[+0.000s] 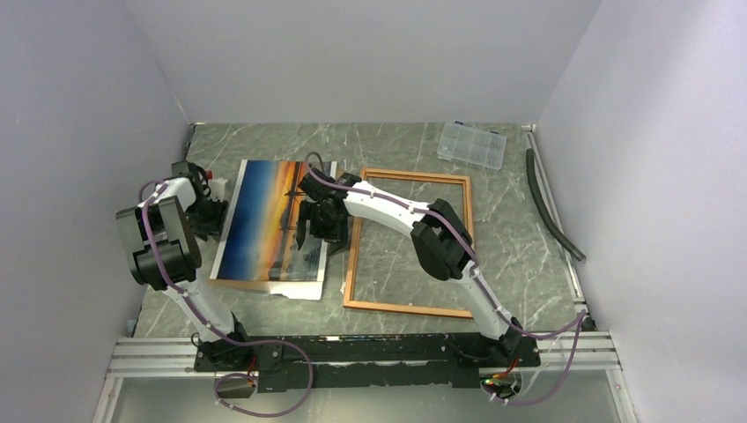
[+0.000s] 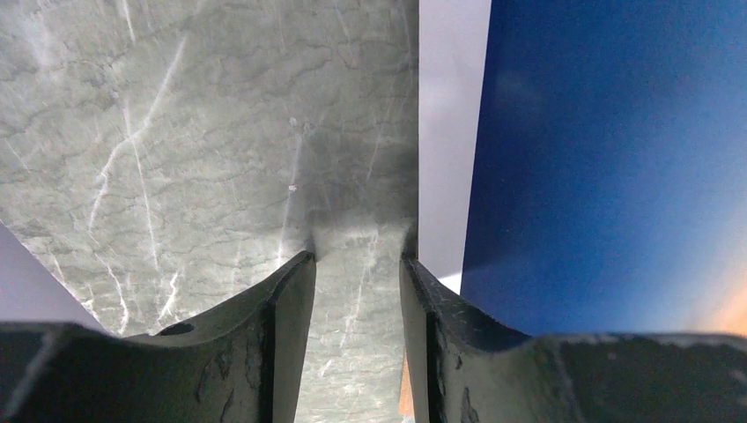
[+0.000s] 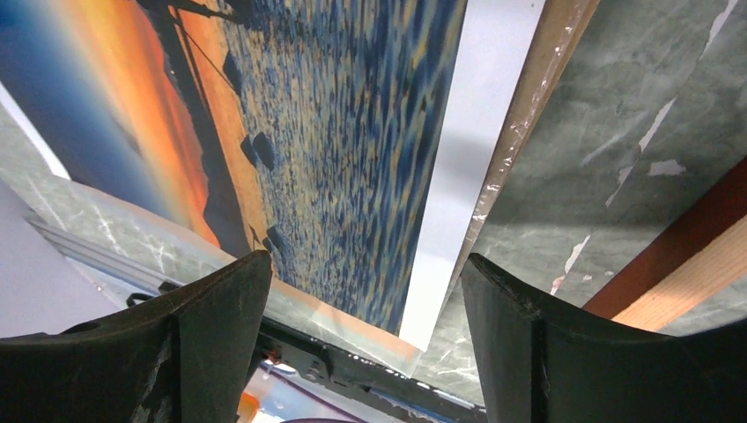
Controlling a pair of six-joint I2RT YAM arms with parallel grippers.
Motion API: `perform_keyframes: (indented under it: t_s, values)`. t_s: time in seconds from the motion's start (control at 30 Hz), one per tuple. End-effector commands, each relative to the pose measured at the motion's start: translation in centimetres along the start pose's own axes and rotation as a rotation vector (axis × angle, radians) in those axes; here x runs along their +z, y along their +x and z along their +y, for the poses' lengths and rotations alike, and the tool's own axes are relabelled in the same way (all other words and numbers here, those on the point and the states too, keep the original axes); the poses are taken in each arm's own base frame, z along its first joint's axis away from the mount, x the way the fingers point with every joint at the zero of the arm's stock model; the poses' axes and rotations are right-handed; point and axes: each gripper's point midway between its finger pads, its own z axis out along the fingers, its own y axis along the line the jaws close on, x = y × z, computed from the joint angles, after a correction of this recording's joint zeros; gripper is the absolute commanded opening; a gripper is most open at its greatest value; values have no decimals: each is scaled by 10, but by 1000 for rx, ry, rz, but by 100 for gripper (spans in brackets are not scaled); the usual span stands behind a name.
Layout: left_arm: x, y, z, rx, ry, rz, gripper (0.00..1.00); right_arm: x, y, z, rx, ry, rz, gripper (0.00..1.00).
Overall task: Put the photo into the frame
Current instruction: Pick up the photo frame item at the center of the board.
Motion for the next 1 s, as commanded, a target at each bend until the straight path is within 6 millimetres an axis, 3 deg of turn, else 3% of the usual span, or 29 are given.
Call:
perform_keyframes:
  t_s: [0.0, 0.17, 0.33, 0.63, 0.97]
  values:
    - [25, 16, -42, -17, 160, 63, 46, -4, -5, 17, -57, -30, -26, 83]
    - [26, 14, -47, -14, 166, 62, 46, 5, -5, 5, -72, 29, -16, 83]
    - [27, 15, -50, -7, 167, 68, 45, 4, -5, 8, -55, 11, -15, 83]
    - [27, 17, -51, -2, 168, 74, 44, -42, -14, 53, -62, -149, -73, 83]
    - [25, 17, -50, 2, 165, 80, 43, -60, -9, 61, -63, -200, -74, 82]
